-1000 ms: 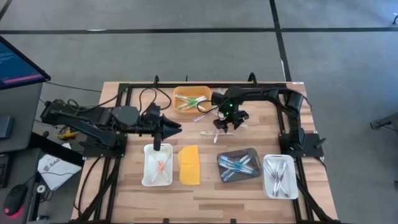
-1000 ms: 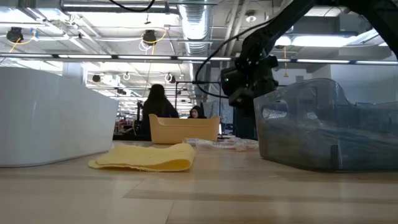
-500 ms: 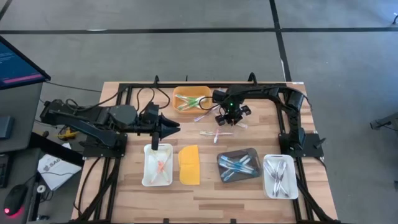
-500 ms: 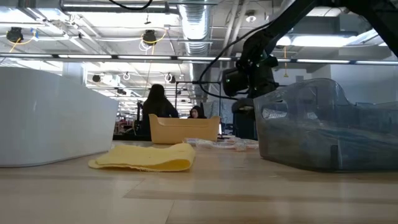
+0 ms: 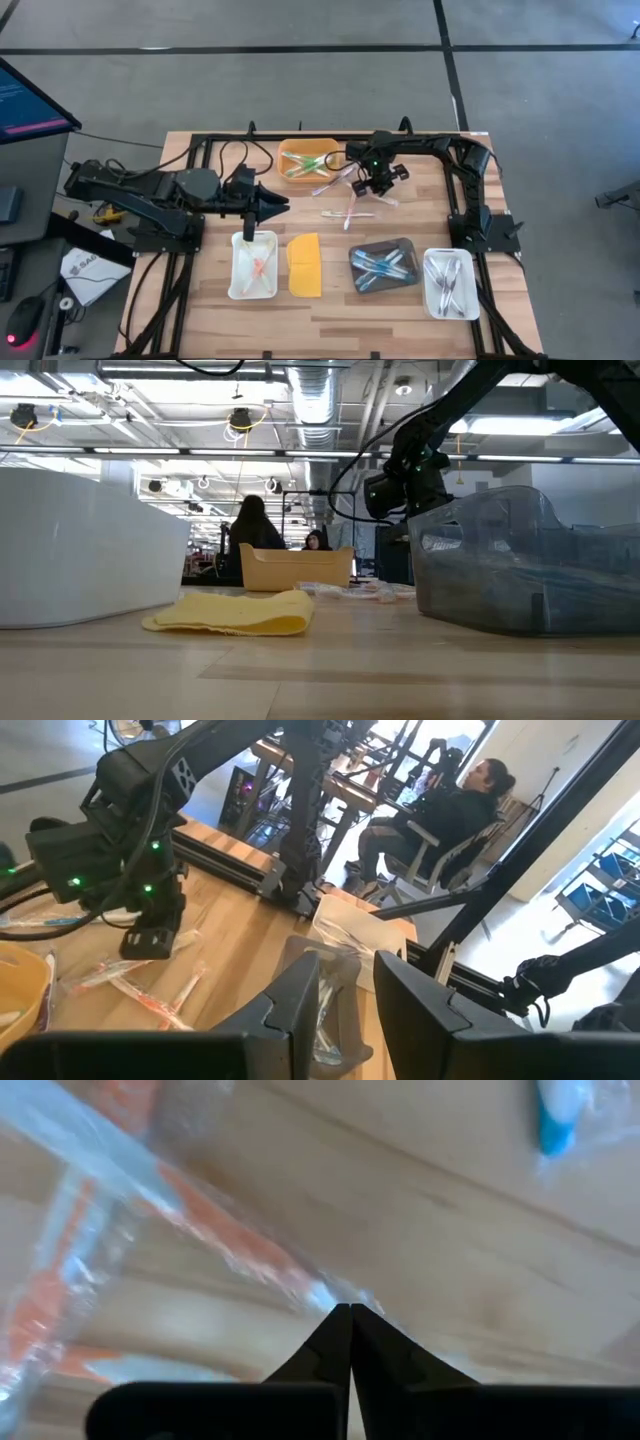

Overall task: Pick & Place Toothbrushes
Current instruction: Put the orange toothbrush into the left white bin

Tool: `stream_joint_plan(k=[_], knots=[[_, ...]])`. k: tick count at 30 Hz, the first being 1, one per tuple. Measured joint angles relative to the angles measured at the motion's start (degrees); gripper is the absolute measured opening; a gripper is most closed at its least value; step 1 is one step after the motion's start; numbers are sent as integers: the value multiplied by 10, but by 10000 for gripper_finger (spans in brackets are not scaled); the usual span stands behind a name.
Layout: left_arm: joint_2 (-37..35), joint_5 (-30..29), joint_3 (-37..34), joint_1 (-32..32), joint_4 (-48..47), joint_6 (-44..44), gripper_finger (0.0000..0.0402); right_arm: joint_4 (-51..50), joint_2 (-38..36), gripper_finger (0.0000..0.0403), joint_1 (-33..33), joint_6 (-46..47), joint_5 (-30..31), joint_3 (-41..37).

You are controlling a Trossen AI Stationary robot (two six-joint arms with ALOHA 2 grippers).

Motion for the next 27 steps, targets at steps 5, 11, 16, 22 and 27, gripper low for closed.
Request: stream_joint_plan(k=[5,11,16,22,27], knots=[[-1,0,0,0,-2,0,95,-42,-11,2,27,-21,1,1],[-1,0,0,1,-2,3,95,-28,4,1,42,-19,-6,-15],[-1,-1,0,2,-1,3,95,-32,8,1,42,-14,-6,-53],[-1,0,0,2,-2,3,95,-19,2,1,37,-6,12,-68],[-1,-1,0,2,0,2,95,-10,1,0,20,-6,52,-68]])
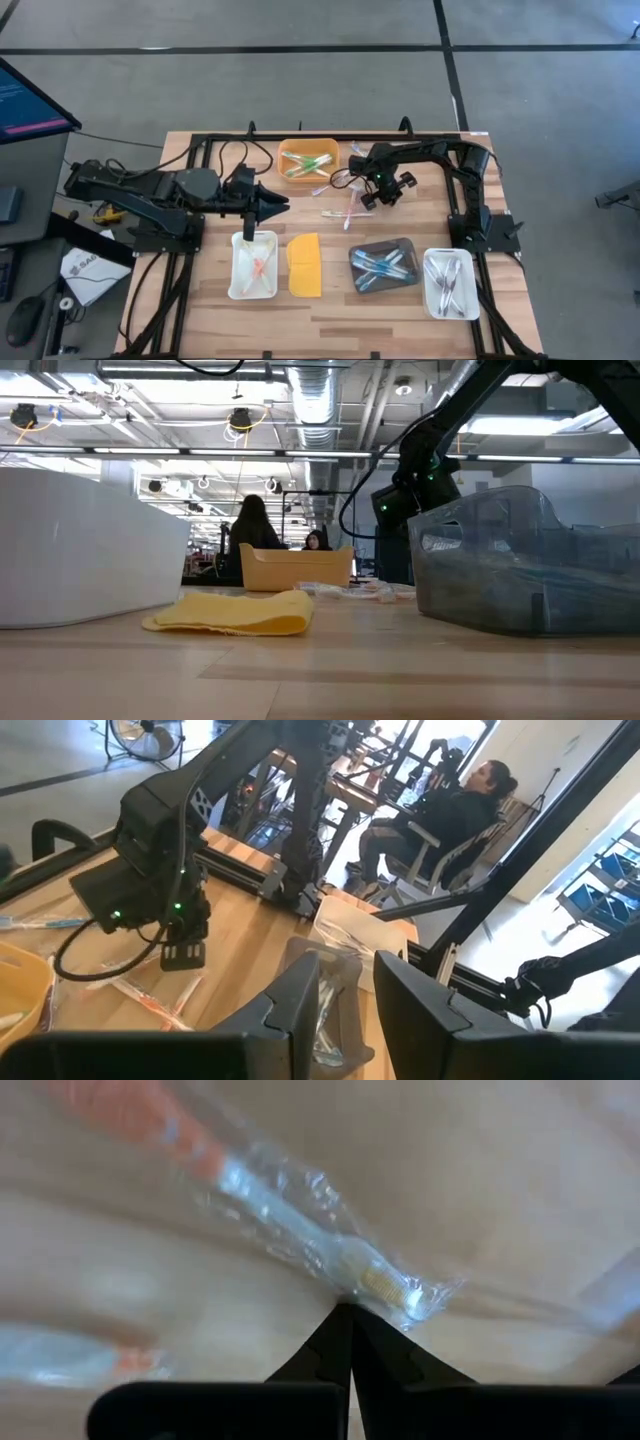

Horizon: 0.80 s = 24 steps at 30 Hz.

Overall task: Pick & Place Toothbrushes
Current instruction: Put the orange toothbrush into the left white bin

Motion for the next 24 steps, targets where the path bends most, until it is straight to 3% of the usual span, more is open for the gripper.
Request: stream_joint_plan(k=[10,19,24], knots=[[0,-3,0,0,1,-2,95,57,0,0,-44,2,74,27],[0,-13,0,0,-2,-2,95,151,4,0,-72,16,25,65],[0,-13,0,0,-2,-2,95,137,4,0,-69,96,12,88]])
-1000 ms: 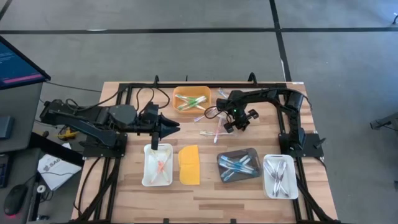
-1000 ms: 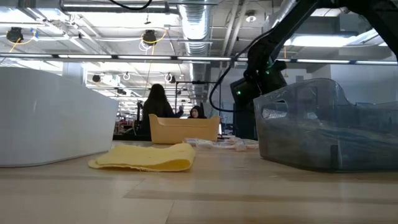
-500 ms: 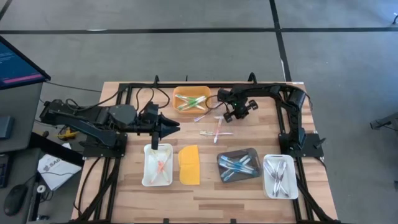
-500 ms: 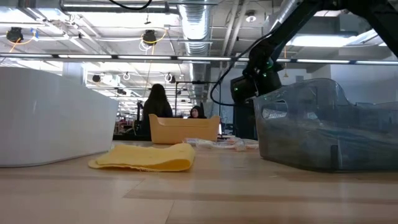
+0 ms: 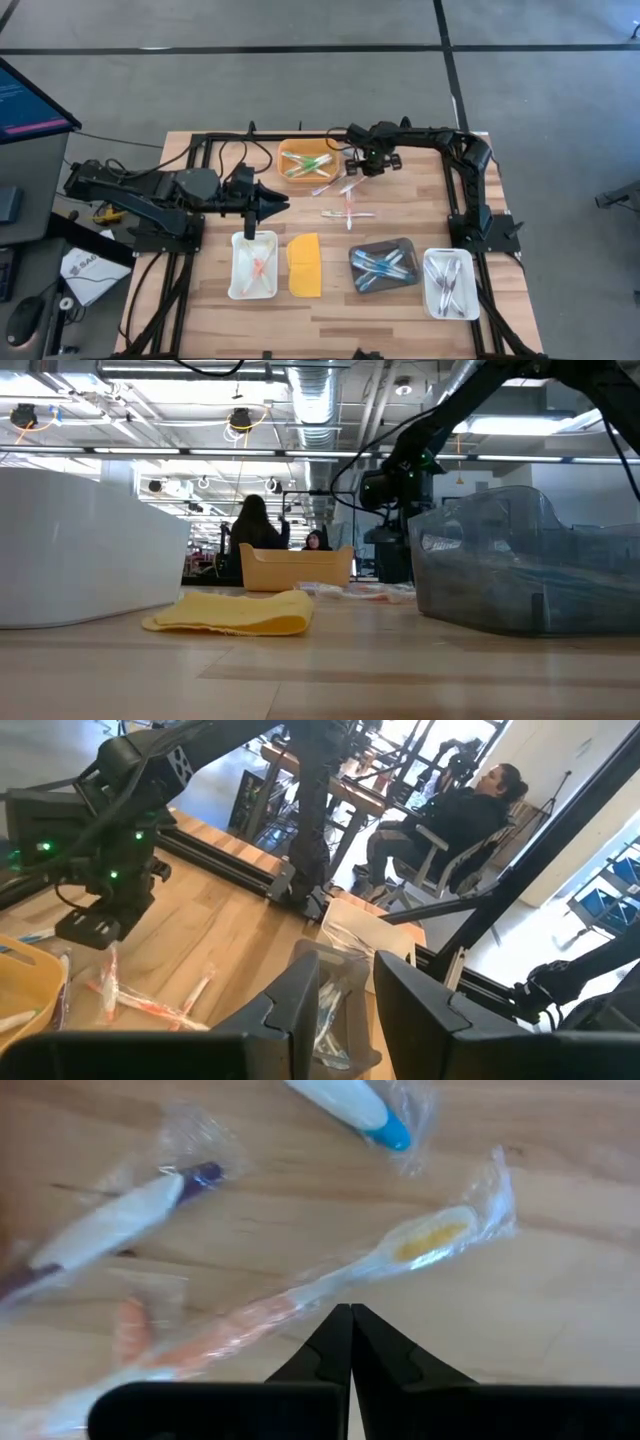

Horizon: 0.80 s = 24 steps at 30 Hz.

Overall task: Pick & Place Toothbrushes
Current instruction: Put the orange toothbrush into the left white bin

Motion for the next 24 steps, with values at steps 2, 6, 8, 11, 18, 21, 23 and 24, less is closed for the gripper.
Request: stream_joint_plan(k=[2,6,8,11,18,21,23,24], knots=[[0,0,0,0,0,0,95,-9,0,0,4,36,0,12],[0,0,0,0,-1,0,95,-17,0,12,8,107,-4,35],[0,0,0,0,-2,2,95,-13,0,27,8,131,-8,39],[0,0,0,0,-2,3,95,-20,0,63,2,164,-39,34],[0,0,0,0,-6,4,95,-27,-1,187,-11,218,-70,26],[0,0,0,0,-6,7,95,8,-1,236,-7,236,-70,26],[0,0,0,0,-7,8,95,24,-1,258,-2,252,-71,26],[0,0,0,0,-7,9,95,28,0,265,1,260,-72,26]])
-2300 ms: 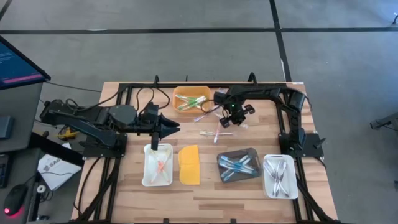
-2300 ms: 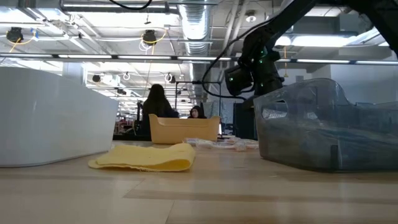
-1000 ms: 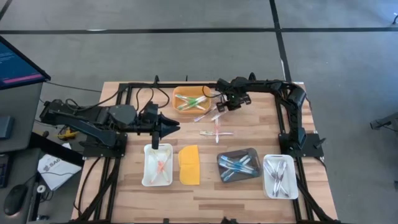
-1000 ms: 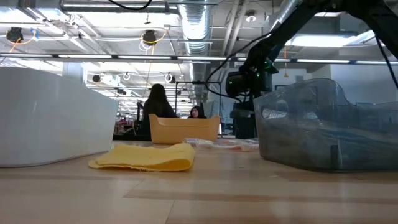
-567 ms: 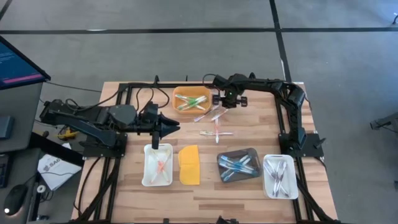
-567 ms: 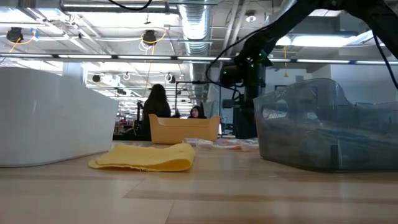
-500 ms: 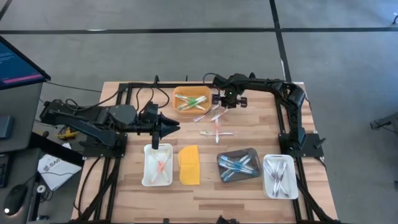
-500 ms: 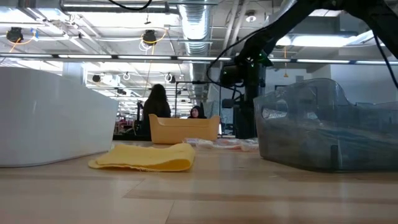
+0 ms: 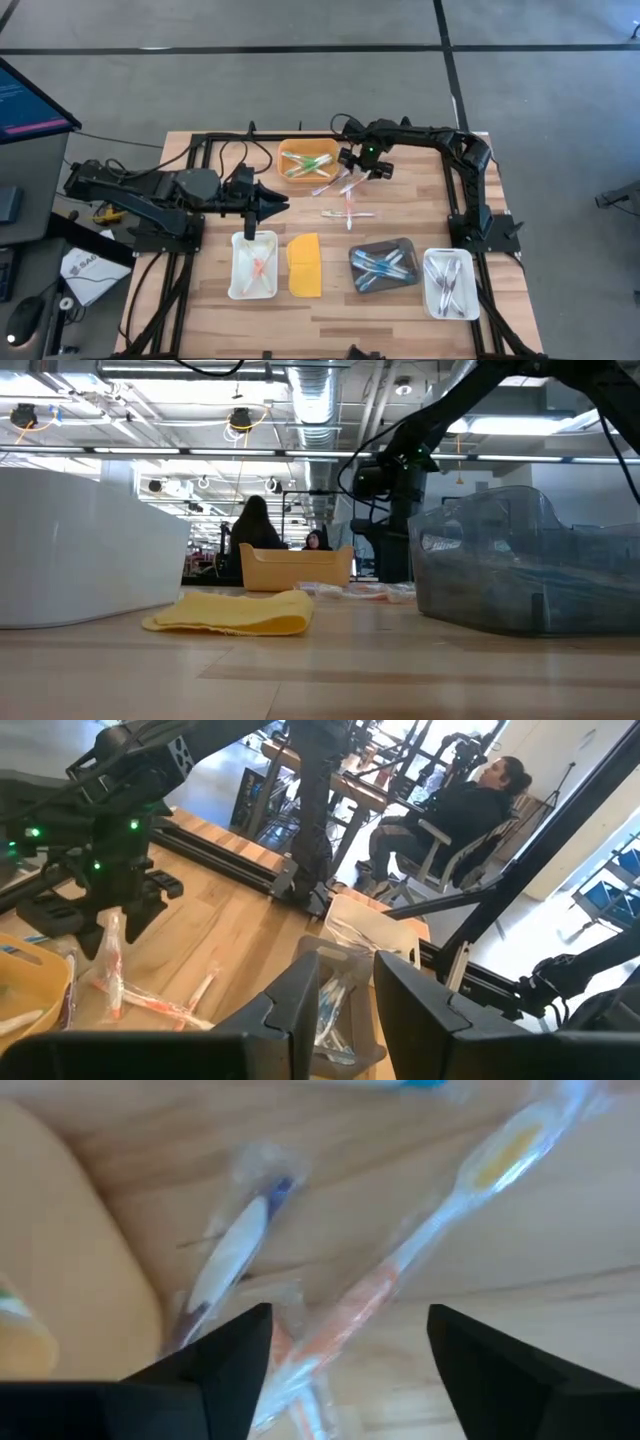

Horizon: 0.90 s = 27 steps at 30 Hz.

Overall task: Pick & Place Toothbrushes
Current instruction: Put the orange toothbrush into the left white bin

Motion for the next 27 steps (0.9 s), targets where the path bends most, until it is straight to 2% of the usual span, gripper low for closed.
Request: stream_joint_plan(k=[11,21,24,27], knots=[[-4,0,1,0,-3,6,95,-17,4,275,-1,27,2,-1],[-4,0,1,0,-7,6,95,14,1,275,5,64,-13,-61],[-4,0,1,0,-9,5,95,13,1,267,7,64,-14,-64],[-4,0,0,0,-9,5,95,10,1,240,11,62,-12,-64]])
